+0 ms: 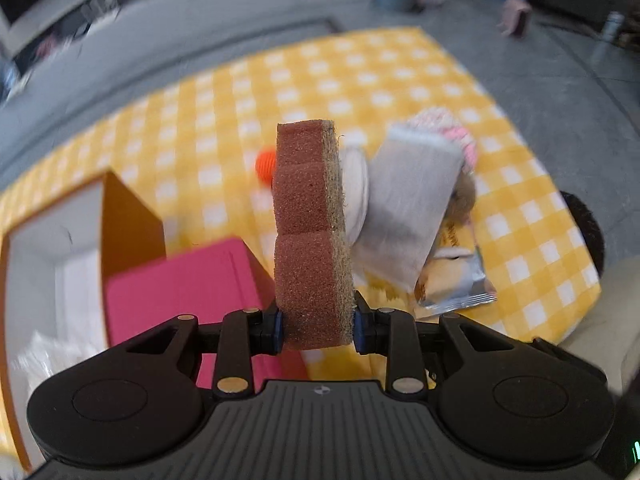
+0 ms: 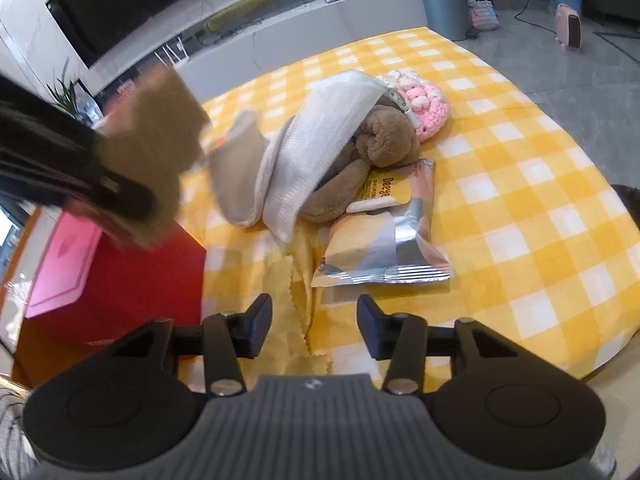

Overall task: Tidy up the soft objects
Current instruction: 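Grasp and lift the brown sponge with the left gripper while the right gripper opens, then carry the brown sponge with the left gripper toward the white box while the right gripper grasps the yellow cloth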

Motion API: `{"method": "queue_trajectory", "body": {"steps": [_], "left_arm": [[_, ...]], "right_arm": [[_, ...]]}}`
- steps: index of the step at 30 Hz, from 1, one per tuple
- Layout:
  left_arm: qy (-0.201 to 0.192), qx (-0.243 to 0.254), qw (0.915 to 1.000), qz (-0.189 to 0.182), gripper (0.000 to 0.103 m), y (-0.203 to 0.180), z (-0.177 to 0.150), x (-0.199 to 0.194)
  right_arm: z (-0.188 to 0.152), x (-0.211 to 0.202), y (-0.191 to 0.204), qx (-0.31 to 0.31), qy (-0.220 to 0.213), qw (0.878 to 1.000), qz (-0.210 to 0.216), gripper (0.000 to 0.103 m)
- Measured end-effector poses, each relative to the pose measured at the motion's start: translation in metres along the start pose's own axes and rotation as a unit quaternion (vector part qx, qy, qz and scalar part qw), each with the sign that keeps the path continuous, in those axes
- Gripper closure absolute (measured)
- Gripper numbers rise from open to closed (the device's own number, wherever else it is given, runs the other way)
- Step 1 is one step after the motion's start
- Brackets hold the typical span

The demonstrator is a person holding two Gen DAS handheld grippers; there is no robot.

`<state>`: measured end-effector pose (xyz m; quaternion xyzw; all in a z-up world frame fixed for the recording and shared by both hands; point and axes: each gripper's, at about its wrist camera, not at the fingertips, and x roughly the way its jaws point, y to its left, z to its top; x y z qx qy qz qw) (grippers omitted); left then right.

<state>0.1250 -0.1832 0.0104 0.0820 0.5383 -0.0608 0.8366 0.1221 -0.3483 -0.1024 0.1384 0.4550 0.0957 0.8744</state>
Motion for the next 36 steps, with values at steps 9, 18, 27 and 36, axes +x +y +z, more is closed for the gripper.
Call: {"method": "queue_trajectory", "body": {"steps": [9,18,27,36], "left_arm": [[-0.090,0.000,0.9937,-0.066,0.068,0.062,-0.035,-0.036],[-0.161,-0.034,0.9834,-0.077,0.068,0.110,-0.074,-0.042],[-0.191,-0.064,0.9751,-0.092,0.068,0.139,-0.083,-0.035],[-0.205,-0.085,0.9694,-0.106,0.068,0.163,-0.099,-0.039]], "right_arm": [[0.004,0.005,0.015,-0.028,0.005,0.998,-0.049,0.030],[0.006,0.022,0.034,-0.044,0.008,0.997,-0.068,0.025],[0.003,0.053,0.057,-0.090,0.024,0.989,-0.116,0.025],[0.000,0.068,0.058,-0.097,0.033,0.985,-0.137,0.028]]}}
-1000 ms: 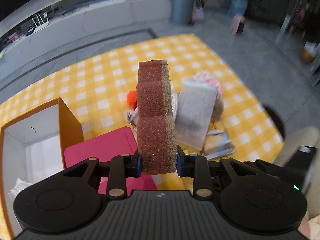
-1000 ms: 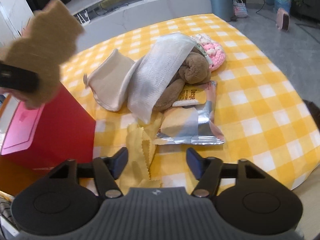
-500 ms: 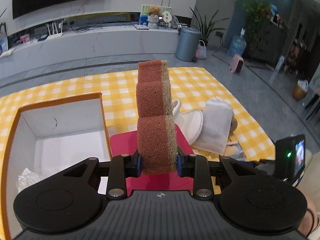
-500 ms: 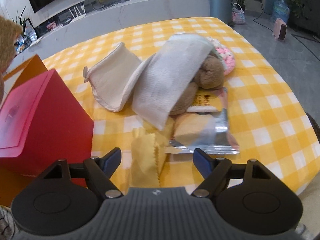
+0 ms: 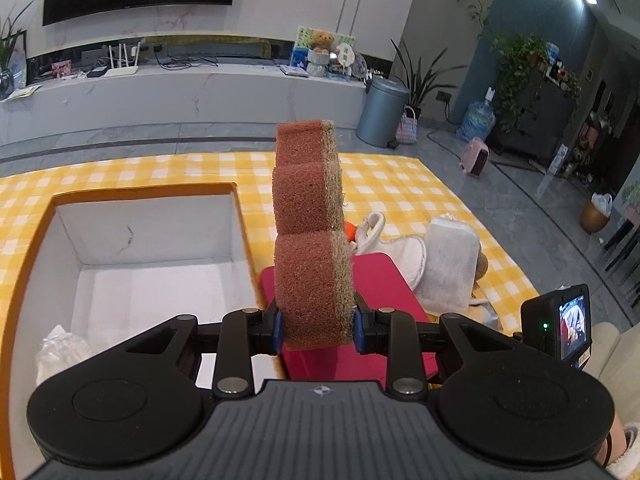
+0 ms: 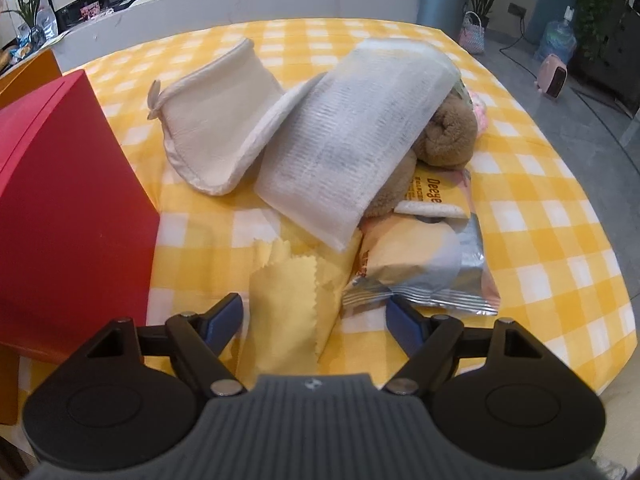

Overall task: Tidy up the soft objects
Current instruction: 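Carry the brown sponge with the left gripper toward the white box while the right gripper grasps the yellow cloth, then lift the yellow cloth with the right gripper and carry it over the white box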

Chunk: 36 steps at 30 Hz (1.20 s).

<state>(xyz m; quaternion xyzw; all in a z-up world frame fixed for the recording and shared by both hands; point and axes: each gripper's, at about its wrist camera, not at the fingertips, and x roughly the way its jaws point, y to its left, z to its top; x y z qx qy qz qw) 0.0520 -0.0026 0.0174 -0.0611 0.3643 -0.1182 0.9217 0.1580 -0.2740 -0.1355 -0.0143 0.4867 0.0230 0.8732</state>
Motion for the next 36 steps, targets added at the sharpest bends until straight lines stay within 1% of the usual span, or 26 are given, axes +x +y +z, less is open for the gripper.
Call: {"method": "queue_trajectory", "body": {"steps": [2,3,5,7,8,10,12,14,16,19,24,27,29,32,36], "left_arm": [[-0.006,-0.005,1.0000,0.002,0.068,0.003,0.000,-0.005],[-0.009,-0.009,0.9999,0.002,0.068,0.005,-0.001,-0.008],[-0.012,-0.015,0.9998,0.001,0.068,0.009,-0.001,-0.012],[-0.014,-0.023,0.9996,0.000,0.068,0.012,-0.001,-0.015],[-0.015,-0.026,0.9996,0.000,0.068,0.013,-0.001,-0.017],[-0.016,-0.033,0.9993,0.002,0.068,0.014,0.000,-0.020],[-0.020,-0.037,0.9991,0.003,0.068,0.016,-0.001,-0.024],[-0.025,-0.042,0.9988,0.005,0.068,0.019,-0.002,-0.028],[-0.028,-0.048,0.9984,0.007,0.068,0.021,-0.002,-0.030],[-0.030,-0.061,0.9976,0.012,0.068,0.025,0.000,-0.032],[-0.041,-0.070,0.9966,0.016,0.068,0.034,0.001,-0.041],[-0.052,-0.084,0.9949,0.019,0.068,0.046,0.003,-0.049],[-0.066,-0.111,0.9913,0.025,0.068,0.057,0.004,-0.056],[-0.087,-0.116,0.9886,0.041,0.068,0.071,0.006,-0.071],[-0.110,-0.140,0.9831,0.045,0.068,0.096,0.001,-0.094]], "right_arm": [[-0.001,-0.002,0.001,-0.003,-0.005,1.000,0.002,0.040],[-0.001,-0.003,0.001,-0.006,-0.008,1.000,0.004,0.045],[-0.002,-0.005,0.001,-0.009,-0.014,1.000,0.009,0.069],[-0.002,-0.006,0.002,-0.015,-0.017,1.000,0.009,0.078],[-0.003,-0.006,0.003,-0.019,-0.018,1.000,0.011,0.089],[-0.004,-0.010,0.005,-0.023,-0.019,0.999,0.022,0.097],[-0.006,-0.019,0.004,-0.024,-0.031,0.998,0.052,0.097],[-0.007,-0.034,0.002,-0.025,-0.059,0.995,0.077,0.097],[-0.008,-0.046,-0.002,-0.019,-0.078,0.993,0.084,0.097],[-0.007,-0.058,-0.013,0.006,-0.092,0.990,0.103,0.097],[-0.006,-0.079,-0.027,0.044,-0.117,0.982,0.140,0.097],[-0.004,-0.096,-0.032,0.070,-0.140,0.973,0.171,0.097],[-0.002,-0.108,-0.031,0.081,-0.156,0.965,0.195,0.097],[0.003,-0.127,-0.020,0.072,-0.180,0.957,0.214,0.097],[0.009,-0.154,0.001,0.068,-0.221,0.944,0.235,0.097]]}}
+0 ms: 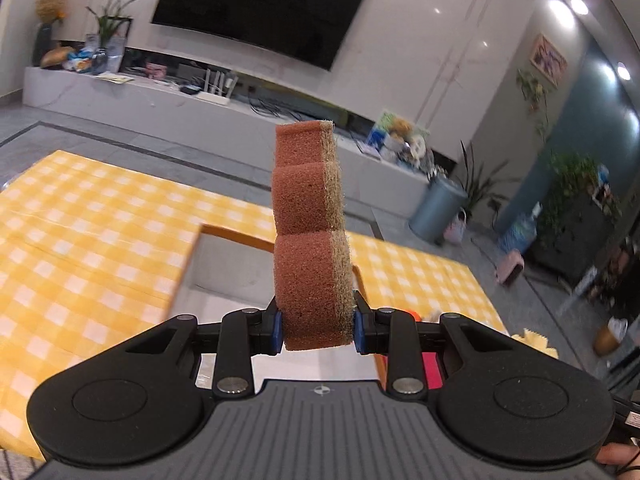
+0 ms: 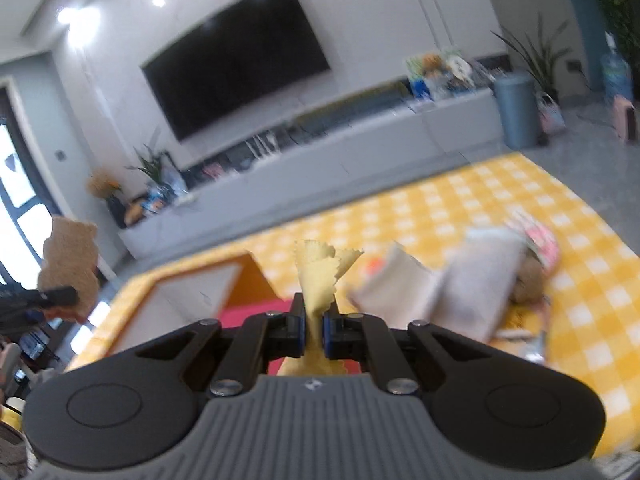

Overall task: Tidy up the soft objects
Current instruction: 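Lift the yellow cloth with the right gripper and carry it over the white box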

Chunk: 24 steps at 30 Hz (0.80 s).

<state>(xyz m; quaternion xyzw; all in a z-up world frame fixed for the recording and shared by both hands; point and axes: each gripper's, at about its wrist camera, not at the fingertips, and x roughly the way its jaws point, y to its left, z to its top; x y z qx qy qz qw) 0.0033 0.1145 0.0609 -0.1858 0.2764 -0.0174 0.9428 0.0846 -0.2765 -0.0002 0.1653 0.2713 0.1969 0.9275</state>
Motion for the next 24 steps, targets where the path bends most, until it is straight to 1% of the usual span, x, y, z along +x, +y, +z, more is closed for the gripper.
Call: {"method": "queue_trajectory", "body": {"steps": [3,6,7,10,11,13,15,17,19,22,24], "left_arm": [[-0.009,-0.007,0.9999,0.011,0.068,0.013,0.005,-0.007],[-0.011,-0.012,0.9998,0.015,0.068,0.019,0.006,-0.011],[-0.009,-0.014,0.9998,0.009,0.068,0.023,0.008,-0.012],[0.001,-0.032,0.9990,-0.031,0.068,0.040,0.010,-0.012],[0.008,-0.034,0.9987,-0.037,0.068,0.046,0.010,-0.012],[0.014,-0.029,0.9991,-0.029,0.068,0.051,0.008,-0.008],[0.018,-0.022,0.9995,-0.010,0.068,0.051,0.005,-0.004],[0.026,-0.021,0.9994,0.002,0.068,0.051,0.002,0.002],[0.041,-0.021,0.9990,-0.001,0.068,0.052,-0.002,0.009],[0.066,-0.012,0.9975,-0.021,0.068,0.053,-0.009,0.018],[0.072,-0.005,0.9970,-0.025,0.068,0.053,-0.012,0.021]], "right_arm": [[0.004,-0.001,0.032,-0.031,-0.007,0.999,0.020,0.097],[0.005,0.005,0.066,-0.064,0.000,0.997,0.038,0.097],[0.004,0.009,0.077,-0.072,0.003,0.996,0.044,0.097],[0.001,0.023,0.103,-0.072,0.020,0.994,0.075,0.097],[0.000,0.029,0.112,-0.073,0.027,0.993,0.085,0.097],[-0.006,0.044,0.131,-0.088,0.043,0.991,0.095,0.097],[-0.015,0.061,0.147,-0.102,0.065,0.988,0.095,0.097],[-0.026,0.080,0.159,-0.111,0.086,0.986,0.086,0.097],[-0.036,0.098,0.169,-0.124,0.108,0.984,0.067,0.097],[-0.053,0.121,0.180,-0.141,0.139,0.979,0.039,0.097],[-0.061,0.135,0.185,-0.150,0.163,0.975,0.029,0.097]]}}
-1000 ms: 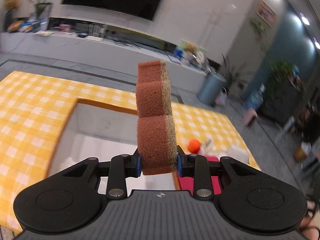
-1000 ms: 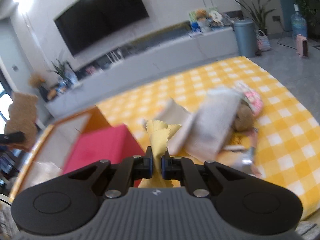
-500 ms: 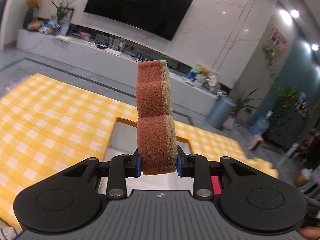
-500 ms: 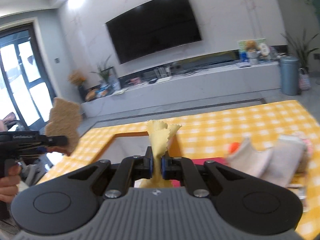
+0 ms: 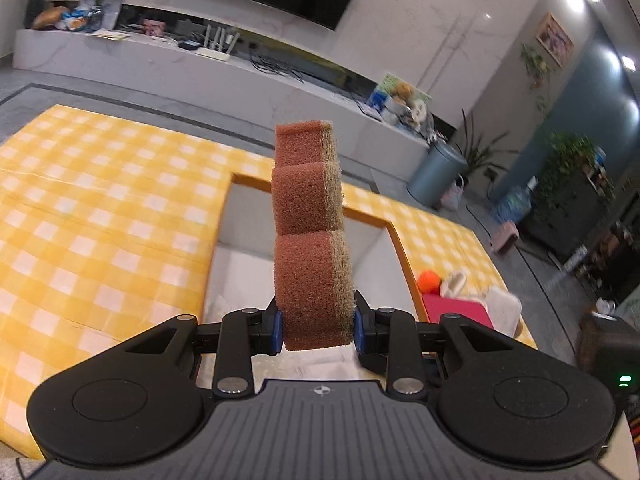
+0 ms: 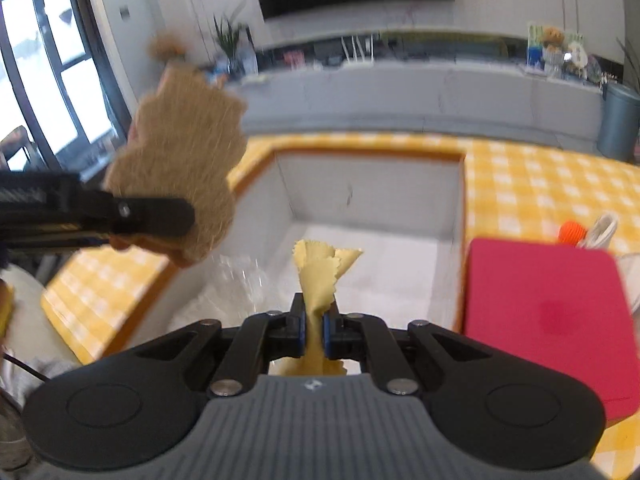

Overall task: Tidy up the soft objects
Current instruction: 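Lift the yellow cloth with the right gripper and carry it over the white box, then open the right gripper to drop the yellow cloth into the white box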

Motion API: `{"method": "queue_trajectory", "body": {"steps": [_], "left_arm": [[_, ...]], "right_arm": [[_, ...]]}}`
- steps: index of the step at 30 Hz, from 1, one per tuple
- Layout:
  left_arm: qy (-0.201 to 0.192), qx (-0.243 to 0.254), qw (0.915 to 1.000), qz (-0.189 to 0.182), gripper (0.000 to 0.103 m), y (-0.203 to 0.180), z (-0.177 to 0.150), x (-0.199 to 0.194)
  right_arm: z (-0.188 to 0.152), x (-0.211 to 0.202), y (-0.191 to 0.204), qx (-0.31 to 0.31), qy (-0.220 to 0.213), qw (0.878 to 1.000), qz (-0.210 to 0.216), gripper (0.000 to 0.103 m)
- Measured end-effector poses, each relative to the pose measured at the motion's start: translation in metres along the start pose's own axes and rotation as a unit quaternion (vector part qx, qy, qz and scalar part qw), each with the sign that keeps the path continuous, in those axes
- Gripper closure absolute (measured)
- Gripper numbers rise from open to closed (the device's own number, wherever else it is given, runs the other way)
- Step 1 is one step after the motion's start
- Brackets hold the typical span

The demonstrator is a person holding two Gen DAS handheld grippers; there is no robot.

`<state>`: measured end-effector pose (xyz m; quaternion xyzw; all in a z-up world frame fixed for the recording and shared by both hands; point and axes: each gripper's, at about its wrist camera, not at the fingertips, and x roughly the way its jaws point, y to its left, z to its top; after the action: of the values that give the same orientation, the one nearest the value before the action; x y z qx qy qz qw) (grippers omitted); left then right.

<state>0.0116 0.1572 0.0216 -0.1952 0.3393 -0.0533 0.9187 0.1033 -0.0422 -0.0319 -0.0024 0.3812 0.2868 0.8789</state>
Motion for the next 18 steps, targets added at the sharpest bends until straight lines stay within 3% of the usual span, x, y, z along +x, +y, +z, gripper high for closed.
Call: {"method": "queue_trajectory", "body": {"steps": [4,9,12,14,16,18], "left_arm": [[0.003,0.005,1.0000,0.005,0.068,-0.003,-0.003,0.003],[0.005,0.007,1.0000,0.005,0.068,-0.006,-0.003,0.002],[0.006,0.004,0.9999,0.008,0.068,-0.008,-0.001,0.005],[0.008,0.003,0.9999,0.008,0.068,-0.007,0.000,0.006],[0.010,0.001,0.9999,0.007,0.068,-0.006,0.001,0.008],[0.010,-0.001,0.9999,0.007,0.068,-0.006,0.001,0.008]], "right_arm": [[-0.016,0.021,0.015,-0.070,0.060,0.995,-0.038,0.097],[-0.021,0.026,0.012,-0.069,0.083,0.993,-0.041,0.095],[-0.023,0.025,0.016,-0.087,0.096,0.990,-0.063,0.084],[-0.024,0.022,0.019,-0.097,0.100,0.989,-0.054,0.060],[-0.023,0.018,0.022,-0.088,0.093,0.991,-0.050,0.046],[-0.022,0.013,0.027,-0.090,0.087,0.991,-0.049,0.041]]}}
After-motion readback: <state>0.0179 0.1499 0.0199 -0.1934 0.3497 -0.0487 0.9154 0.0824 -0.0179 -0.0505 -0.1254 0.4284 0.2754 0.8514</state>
